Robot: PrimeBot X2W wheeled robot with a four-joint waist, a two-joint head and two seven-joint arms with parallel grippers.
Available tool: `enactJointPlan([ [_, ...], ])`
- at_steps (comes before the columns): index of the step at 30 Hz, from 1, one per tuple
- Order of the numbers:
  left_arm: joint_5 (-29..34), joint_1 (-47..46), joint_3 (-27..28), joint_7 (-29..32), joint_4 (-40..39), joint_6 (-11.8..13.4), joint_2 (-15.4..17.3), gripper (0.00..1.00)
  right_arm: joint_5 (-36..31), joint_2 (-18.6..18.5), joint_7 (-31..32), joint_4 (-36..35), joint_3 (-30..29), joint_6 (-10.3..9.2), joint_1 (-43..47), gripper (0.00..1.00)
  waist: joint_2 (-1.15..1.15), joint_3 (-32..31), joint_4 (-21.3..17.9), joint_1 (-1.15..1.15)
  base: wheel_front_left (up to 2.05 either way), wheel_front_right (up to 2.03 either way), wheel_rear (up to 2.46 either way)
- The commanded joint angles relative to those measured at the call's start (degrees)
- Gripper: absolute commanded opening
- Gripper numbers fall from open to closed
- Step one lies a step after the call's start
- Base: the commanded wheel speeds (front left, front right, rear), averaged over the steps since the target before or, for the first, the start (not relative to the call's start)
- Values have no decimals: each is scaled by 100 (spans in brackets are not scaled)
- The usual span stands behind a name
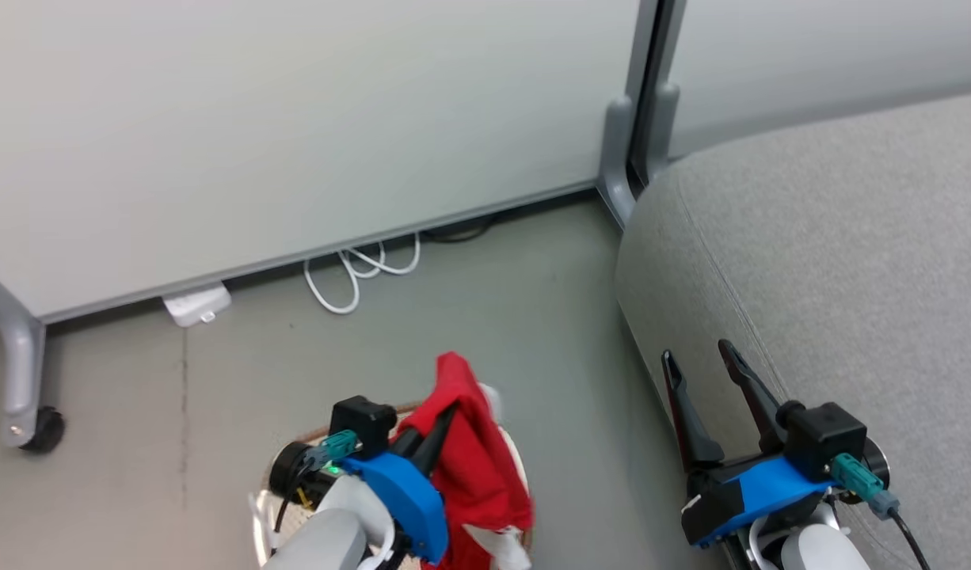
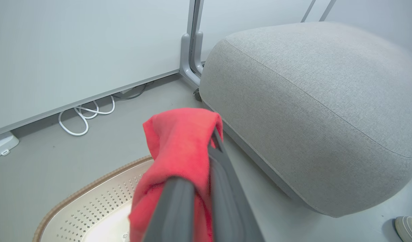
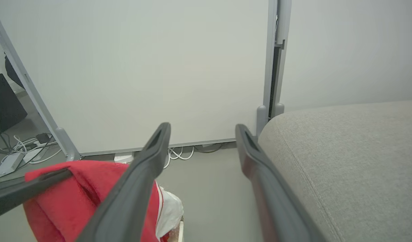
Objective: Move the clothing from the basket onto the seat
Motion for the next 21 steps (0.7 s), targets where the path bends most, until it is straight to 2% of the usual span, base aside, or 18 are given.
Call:
enactJointPlan([
  [1, -100, -115, -130, 12, -138, -10, 12, 0, -46, -14, 44, -63, 5, -3, 130, 100, 0, -334, 254, 2, 0, 0, 0],
  [9, -607, -652, -884, 233, -839, 69, 11, 0, -49, -14, 211, -263, 17, -3, 400, 100, 0, -529, 400, 2, 0, 0, 0],
  [21, -1192, -1498, -1737, 321, -1379, 462, 11, 0, -62, -14, 312, -432, 10, -3, 514, 100, 0, -589, 472, 2, 0, 0, 0],
])
